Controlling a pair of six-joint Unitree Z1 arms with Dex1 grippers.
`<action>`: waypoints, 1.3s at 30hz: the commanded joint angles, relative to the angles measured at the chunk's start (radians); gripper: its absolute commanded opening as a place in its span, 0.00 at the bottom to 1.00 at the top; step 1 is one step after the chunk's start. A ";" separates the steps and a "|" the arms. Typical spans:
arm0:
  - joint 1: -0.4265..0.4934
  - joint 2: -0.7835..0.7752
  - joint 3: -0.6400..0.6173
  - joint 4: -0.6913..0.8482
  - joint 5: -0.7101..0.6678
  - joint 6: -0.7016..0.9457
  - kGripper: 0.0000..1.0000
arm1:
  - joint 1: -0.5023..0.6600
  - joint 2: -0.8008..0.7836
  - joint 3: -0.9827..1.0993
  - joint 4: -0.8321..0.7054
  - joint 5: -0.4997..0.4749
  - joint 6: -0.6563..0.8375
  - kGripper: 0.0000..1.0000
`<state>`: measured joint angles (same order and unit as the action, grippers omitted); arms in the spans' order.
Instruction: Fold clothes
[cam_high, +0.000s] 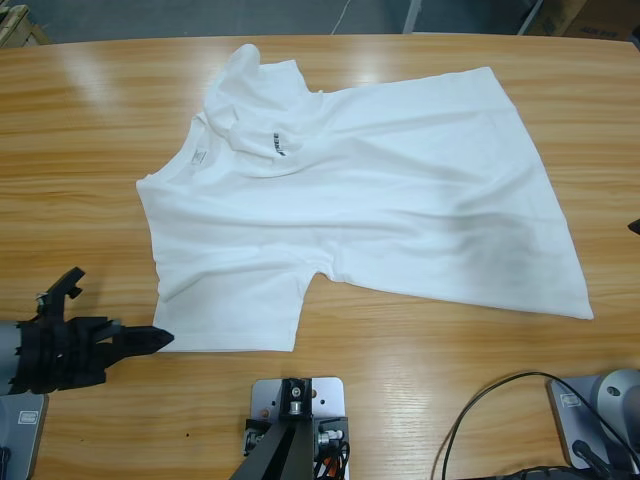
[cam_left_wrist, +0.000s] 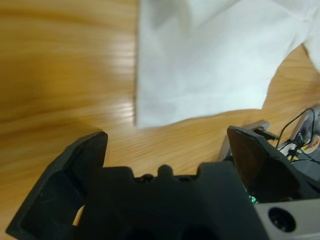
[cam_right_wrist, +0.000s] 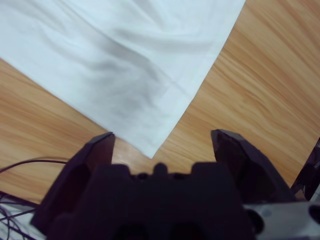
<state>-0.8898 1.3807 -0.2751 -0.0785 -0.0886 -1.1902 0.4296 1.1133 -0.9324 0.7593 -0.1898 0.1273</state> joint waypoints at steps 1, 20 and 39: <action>-0.067 0.180 0.022 -0.107 -0.014 -0.016 0.96 | 0.008 0.019 0.017 -0.002 -0.008 -0.001 0.79; -0.067 0.298 0.087 -0.308 -0.006 -0.088 0.97 | 0.008 0.019 0.022 -0.009 -0.007 -0.001 0.79; -0.067 0.281 0.139 -0.305 0.046 -0.215 0.00 | 0.003 0.011 0.027 -0.018 0.004 0.000 0.77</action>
<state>-0.9499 1.5876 -0.2008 -0.4111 -0.0731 -1.3876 0.4296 1.1132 -0.9324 0.7495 -0.1898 0.1273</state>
